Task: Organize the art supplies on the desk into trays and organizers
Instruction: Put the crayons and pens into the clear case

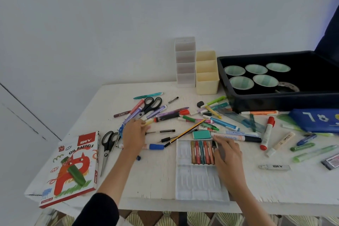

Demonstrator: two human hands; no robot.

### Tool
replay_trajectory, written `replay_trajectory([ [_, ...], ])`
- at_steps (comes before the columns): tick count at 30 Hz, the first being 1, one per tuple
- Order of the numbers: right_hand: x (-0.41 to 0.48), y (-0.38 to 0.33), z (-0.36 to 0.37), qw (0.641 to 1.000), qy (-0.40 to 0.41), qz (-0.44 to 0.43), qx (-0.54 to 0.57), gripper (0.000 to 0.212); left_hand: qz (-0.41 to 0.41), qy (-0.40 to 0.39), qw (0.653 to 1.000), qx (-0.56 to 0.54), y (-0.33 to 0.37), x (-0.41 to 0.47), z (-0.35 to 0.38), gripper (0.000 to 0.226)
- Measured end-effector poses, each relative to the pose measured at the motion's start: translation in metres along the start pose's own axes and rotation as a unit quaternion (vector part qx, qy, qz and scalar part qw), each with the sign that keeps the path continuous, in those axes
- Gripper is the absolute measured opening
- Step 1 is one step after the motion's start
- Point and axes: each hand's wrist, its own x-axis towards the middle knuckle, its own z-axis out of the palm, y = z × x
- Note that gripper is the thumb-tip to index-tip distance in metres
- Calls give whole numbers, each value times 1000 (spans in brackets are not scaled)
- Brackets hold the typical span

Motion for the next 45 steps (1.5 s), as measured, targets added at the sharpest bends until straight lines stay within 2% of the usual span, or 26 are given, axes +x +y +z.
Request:
replay_trajectory([
  [5,1,-1,0,1000,-7,-1,-3,39,35,34,997,59,-1,2,6,15],
  [10,0,0,-1,1000,-9,-1,1,39,65,-41,982,171,1,8,1,27],
  [12,-1,0,-2,1000,-11,0,3,40,113,-34,973,197,8,5,-5,24],
  [14,-1,0,-2,1000,-10,2,4,40,135,17,983,122,23,-7,-10,23],
  [16,-1,-1,-1,1000,-8,2,0,39,111,59,992,-32,43,-21,-17,22],
  [17,-1,-1,-1,1000,-8,3,-2,39,96,51,988,-107,55,-30,-19,21],
  [20,0,-1,-2,1000,-12,10,3,39,29,-44,959,-277,85,-57,-17,13],
  [23,0,-2,-2,1000,-11,7,8,38,-66,-144,922,-353,99,-76,-4,12],
  [24,0,-2,-3,1000,-10,5,9,37,-84,-155,918,-355,100,-81,1,13],
  [26,-1,-2,-3,1000,-8,3,11,37,-87,-143,932,-322,99,-86,13,12],
  [31,-1,-2,-2,1000,-5,4,9,37,-38,-101,969,-220,92,-93,28,9],
  [36,-1,-2,-1,1000,-8,3,6,37,-6,-72,979,-191,96,-97,24,14],
  [39,-1,-1,-1,1000,-11,12,3,37,22,-109,982,-151,96,-102,21,25],
  [42,-1,-2,-1,1000,-14,15,-3,37,22,-178,968,-175,94,-105,16,26],
  [45,-1,-2,-2,1000,-17,15,0,37,17,-183,966,-182,94,-104,16,29],
])
